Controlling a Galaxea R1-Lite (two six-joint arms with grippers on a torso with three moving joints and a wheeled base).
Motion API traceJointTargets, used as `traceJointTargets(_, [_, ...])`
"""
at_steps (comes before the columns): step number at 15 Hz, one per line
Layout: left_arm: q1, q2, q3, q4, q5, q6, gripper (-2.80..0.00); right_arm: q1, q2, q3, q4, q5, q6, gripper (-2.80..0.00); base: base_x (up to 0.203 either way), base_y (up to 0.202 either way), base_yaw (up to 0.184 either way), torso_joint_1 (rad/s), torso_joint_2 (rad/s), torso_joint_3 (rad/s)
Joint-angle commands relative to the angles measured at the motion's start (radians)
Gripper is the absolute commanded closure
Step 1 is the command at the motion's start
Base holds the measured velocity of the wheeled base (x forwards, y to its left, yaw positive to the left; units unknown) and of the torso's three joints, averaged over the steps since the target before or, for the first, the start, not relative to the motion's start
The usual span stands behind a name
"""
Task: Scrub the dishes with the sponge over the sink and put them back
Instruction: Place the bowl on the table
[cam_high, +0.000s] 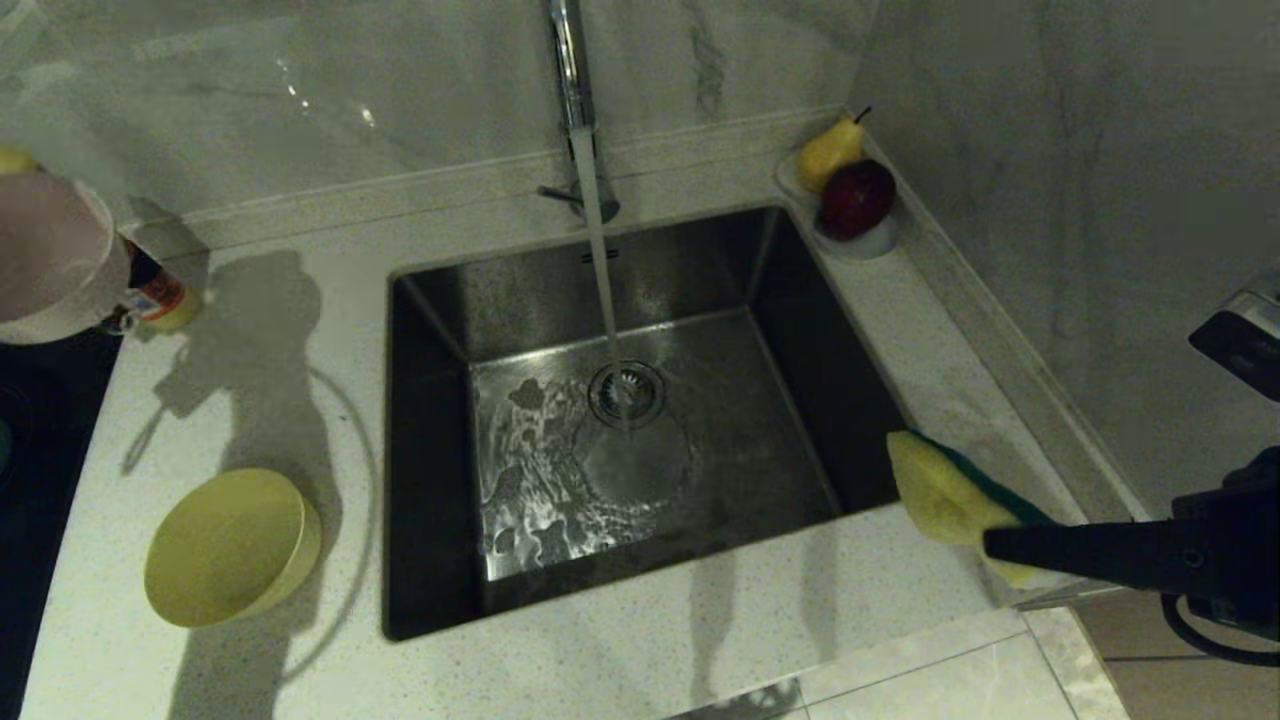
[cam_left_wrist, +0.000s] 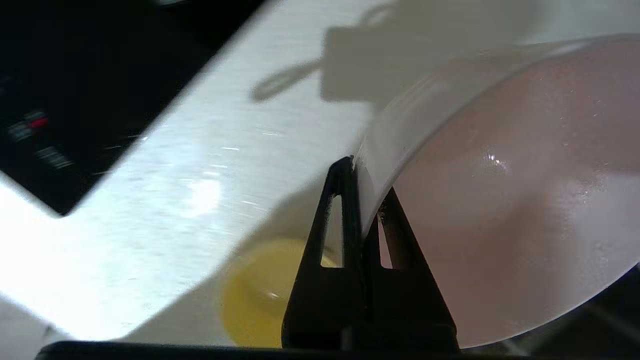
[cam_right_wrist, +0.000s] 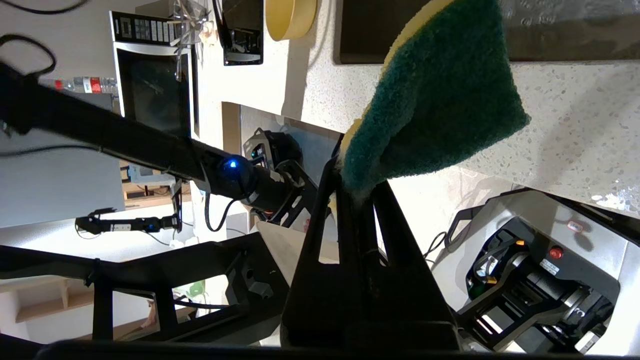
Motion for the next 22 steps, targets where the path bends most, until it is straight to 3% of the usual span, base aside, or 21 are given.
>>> traceJointTargets(1, [0.073, 0.075, 0.08, -0.034, -0.01, -0.008, 0.0, 0.001, 0.002, 0.001, 0.001, 0.004, 0.002, 0.0, 0.0, 0.0, 0.0, 0.0, 0.0, 0.0])
traceJointTargets(4, [0.136, 0.137, 0.146, -0.144, -0.046, -0.008, 0.0, 0.001, 0.004, 0.0, -0.001, 0.004, 0.0, 0.0, 0.0, 0.0, 0.0, 0.0, 0.0, 0.0])
traceJointTargets(11, [0.17, 0.264, 0.204, -0.254, -0.051, -0.006, 0.0, 0.001, 0.012, 0.007, -0.005, 0.008, -0.001, 0.0, 0.0, 0.0, 0.0, 0.0, 0.0, 0.0])
traceJointTargets(22, [0.172, 0.367, 0.193, -0.289, -0.071, -0.004, 0.0, 0.001, 0.01, 0.042, -0.018, 0.008, -0.001, 0.0, 0.0, 0.0, 0.0, 0.0, 0.0, 0.0])
